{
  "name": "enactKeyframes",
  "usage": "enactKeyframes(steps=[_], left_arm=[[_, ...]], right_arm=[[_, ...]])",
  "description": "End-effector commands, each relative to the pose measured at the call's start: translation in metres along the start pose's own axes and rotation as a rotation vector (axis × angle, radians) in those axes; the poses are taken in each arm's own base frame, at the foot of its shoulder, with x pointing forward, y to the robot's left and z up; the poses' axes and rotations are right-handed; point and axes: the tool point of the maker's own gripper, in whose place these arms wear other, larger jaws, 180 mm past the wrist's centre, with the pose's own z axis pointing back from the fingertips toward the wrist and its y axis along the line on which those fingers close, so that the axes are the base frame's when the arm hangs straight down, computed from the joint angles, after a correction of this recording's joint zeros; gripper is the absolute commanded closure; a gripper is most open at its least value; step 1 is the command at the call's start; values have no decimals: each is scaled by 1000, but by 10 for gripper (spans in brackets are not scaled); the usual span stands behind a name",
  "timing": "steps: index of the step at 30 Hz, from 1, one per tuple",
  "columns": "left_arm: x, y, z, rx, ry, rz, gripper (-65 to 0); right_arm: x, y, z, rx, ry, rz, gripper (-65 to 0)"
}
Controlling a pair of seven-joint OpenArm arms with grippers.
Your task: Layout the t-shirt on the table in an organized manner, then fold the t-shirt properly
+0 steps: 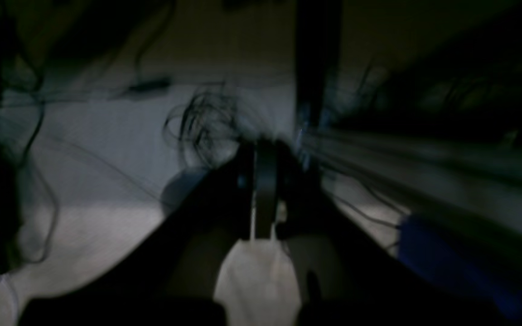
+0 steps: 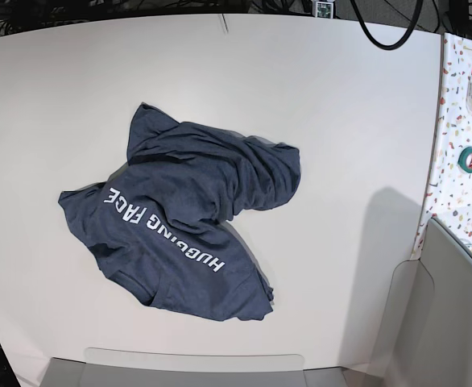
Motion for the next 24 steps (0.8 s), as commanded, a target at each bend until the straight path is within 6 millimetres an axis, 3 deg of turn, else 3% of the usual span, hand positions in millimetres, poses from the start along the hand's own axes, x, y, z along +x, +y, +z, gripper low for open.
enactKeyframes(steps=[1,9,15,24], left_arm=[[8,8,7,12,-35,-20,0],[40,15,38,13,-128,-57,0],[76,14,69,5,-225,-81,0],[148,-26,110,-143,-424,-159,0]], right_arm=[[-2,-2,11,-5,-8,5,0],[19,-16,30,-14,-69,40,0],[56,-26,48,-18,-164,71,0],[123,-30,62,-37,-336,61,0]])
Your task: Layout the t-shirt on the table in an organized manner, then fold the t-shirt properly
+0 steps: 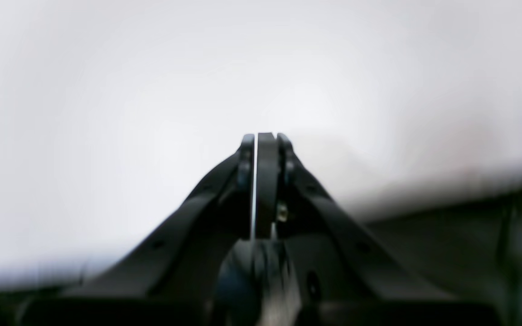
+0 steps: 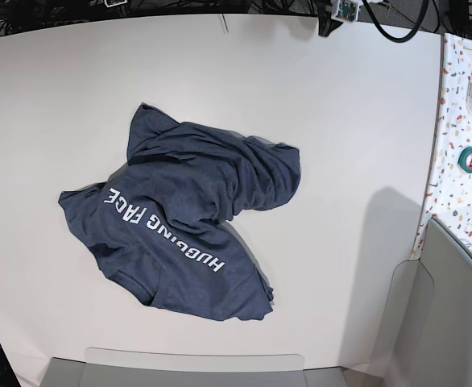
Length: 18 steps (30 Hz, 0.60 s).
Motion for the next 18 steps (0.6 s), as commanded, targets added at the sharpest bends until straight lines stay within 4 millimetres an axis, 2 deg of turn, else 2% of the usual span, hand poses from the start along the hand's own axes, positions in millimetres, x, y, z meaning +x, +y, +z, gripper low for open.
enactKeyframes(steps=[1,4,8,12,18], left_arm=[[12,-4,3,-12,-42,-3,0],[19,-7,1,-22,-61,-5,0],[38,-6,-12,-22,-126,-10,0],[49,-6,-18,-23,-159,-16,0],[76,-1,-32,-12,-242,-24,0]], right_arm=[[22,-4,3,-11,-83,4,0],[50,-8,3,-21,-154,5,0],[83,-14,4,-35,-237,8,0],[95,-26,0,-60,-276,29,0],[125,-41,-13,-68,-369,91,0]])
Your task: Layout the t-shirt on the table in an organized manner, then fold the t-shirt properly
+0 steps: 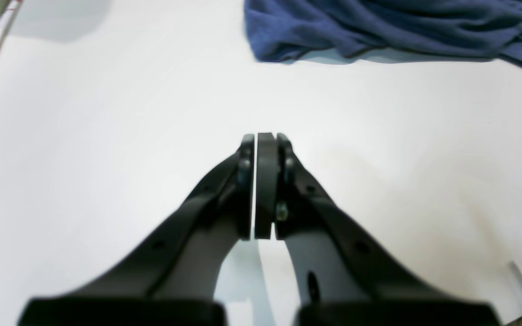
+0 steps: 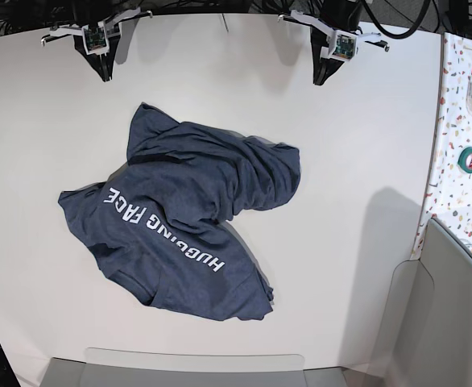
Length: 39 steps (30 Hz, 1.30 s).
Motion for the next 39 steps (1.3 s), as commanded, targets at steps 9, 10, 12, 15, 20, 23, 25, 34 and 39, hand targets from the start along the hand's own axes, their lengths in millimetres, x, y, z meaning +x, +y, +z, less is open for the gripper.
enactKeyframes(steps=[9,10,12,15,20,23,25,34,39], left_arm=[[45,3,-23,35,-157,28,0],[46,3,-24,36,-160,27,0],[46,2,-24,34,-160,26,0],[46,3,-24,33,-159,24,0],[44,4,-22,34,-152,21,0],[40,7,-21,8,-141,-25,0],[35,11,-18,-14,-124,-66,0],[34,18,-16,-18,-116,-101,-67],[33,15,-27,7,-76,-57,-130]], right_arm=[[41,-19,-35,-65,-99,0,-2],[42,-20,-39,-69,-82,-5,-3],[49,-21,-45,-89,-74,-34,-3],[56,-21,-51,-131,-77,-104,-6],[59,-13,-51,-164,-79,-192,-154],[63,-17,-54,-204,-89,-238,-233],[67,-22,-56,-235,-100,-264,-263],[124,-76,-83,-344,-287,-279,-280],[149,-125,-101,-339,-320,-379,-280]])
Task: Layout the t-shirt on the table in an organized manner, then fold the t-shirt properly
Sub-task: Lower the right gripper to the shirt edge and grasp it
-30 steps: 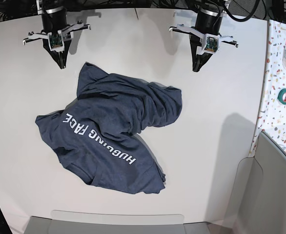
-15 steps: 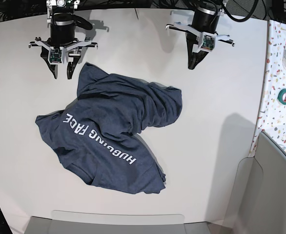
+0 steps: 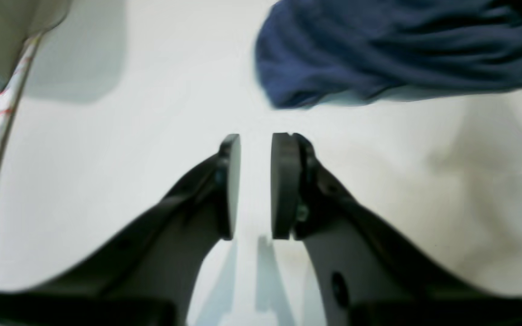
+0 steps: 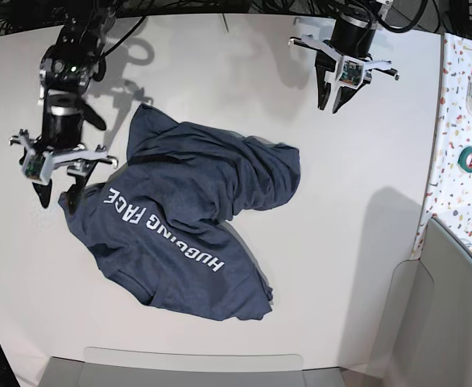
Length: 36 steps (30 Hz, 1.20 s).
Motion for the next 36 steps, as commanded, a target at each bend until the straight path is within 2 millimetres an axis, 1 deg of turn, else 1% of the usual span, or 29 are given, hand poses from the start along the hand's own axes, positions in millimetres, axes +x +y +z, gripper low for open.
enactKeyframes(steps=[1,3,4,5,7,11,15,19,21,24,26,28,31,34,36], left_arm=[[12,-2,-2,14,-32,25,-130],[11,-4,-9,30,-6,58,-130],[12,-5,-12,35,-1,68,-130],[13,-5,-15,36,2,75,-130],[13,-7,-17,36,13,85,-130],[14,-9,-19,45,13,100,-130],[15,-13,-19,52,14,129,-130],[15,-15,-20,51,13,134,-130],[14,-13,-20,54,15,133,-130],[14,-13,-20,54,15,133,-130],[14,-14,-20,52,15,133,-130],[14,-15,-20,51,14,134,-130],[14,-13,-20,54,15,133,-130],[14,-13,-19,55,15,133,-130],[13,-13,-19,55,18,131,-130]], right_arm=[[20,-18,-11,-35,-46,-14,-280],[11,-45,-31,-70,37,-108,-280],[4,-55,-41,-79,69,-168,-280],[-2,-63,-48,-89,94,-211,-280],[-10,-77,-63,-96,118,-265,-280],[-20,-87,-89,-88,156,-318,-281],[-39,-91,-115,-81,219,-395,-281],[-54,-75,-144,-46,293,-433,-281],[-59,-56,-156,-6,332,-423,-281],[-65,-33,-166,42,375,-407,-281],[-69,-25,-169,56,390,-406,-282],[-71,-20,-169,66,398,-404,-282],[-77,-21,-166,63,411,-401,-282],[-88,-28,-160,47,431,-396,-282],[-94,-29,-158,43,442,-395,-282]])
